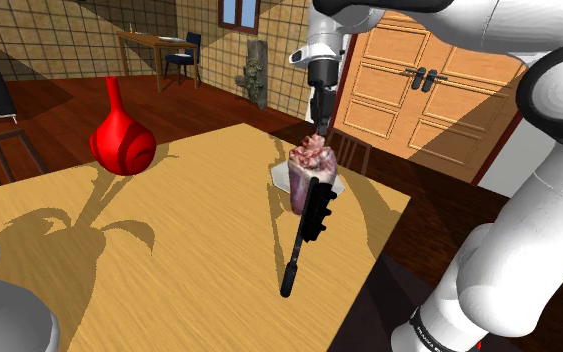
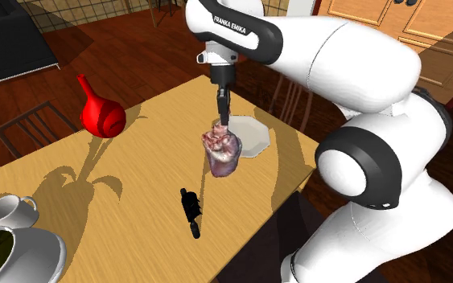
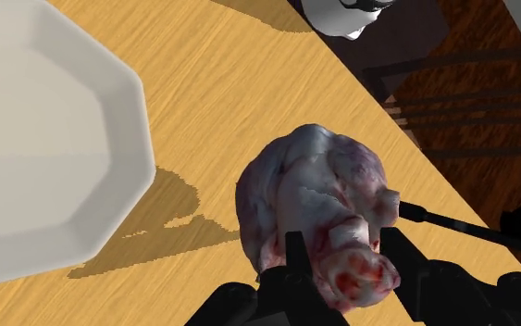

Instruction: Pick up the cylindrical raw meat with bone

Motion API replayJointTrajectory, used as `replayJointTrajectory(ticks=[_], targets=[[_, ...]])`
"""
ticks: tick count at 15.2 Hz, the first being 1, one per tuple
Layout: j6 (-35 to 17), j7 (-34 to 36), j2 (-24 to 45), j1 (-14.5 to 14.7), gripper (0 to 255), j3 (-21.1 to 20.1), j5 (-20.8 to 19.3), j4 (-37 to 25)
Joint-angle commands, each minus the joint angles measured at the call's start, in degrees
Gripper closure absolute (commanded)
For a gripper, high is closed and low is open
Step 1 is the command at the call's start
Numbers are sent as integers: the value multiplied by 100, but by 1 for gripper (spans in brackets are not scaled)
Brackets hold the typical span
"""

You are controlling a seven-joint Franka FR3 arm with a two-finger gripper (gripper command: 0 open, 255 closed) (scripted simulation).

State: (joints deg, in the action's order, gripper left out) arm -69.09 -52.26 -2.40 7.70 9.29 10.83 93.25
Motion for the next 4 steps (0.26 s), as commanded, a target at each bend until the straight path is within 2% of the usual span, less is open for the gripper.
replayJointTrajectory(ticks=[1,4], targets=[[170,12,31,-9,255,11,10,-202],[265,25,58,-11,255,14,20,-324]])
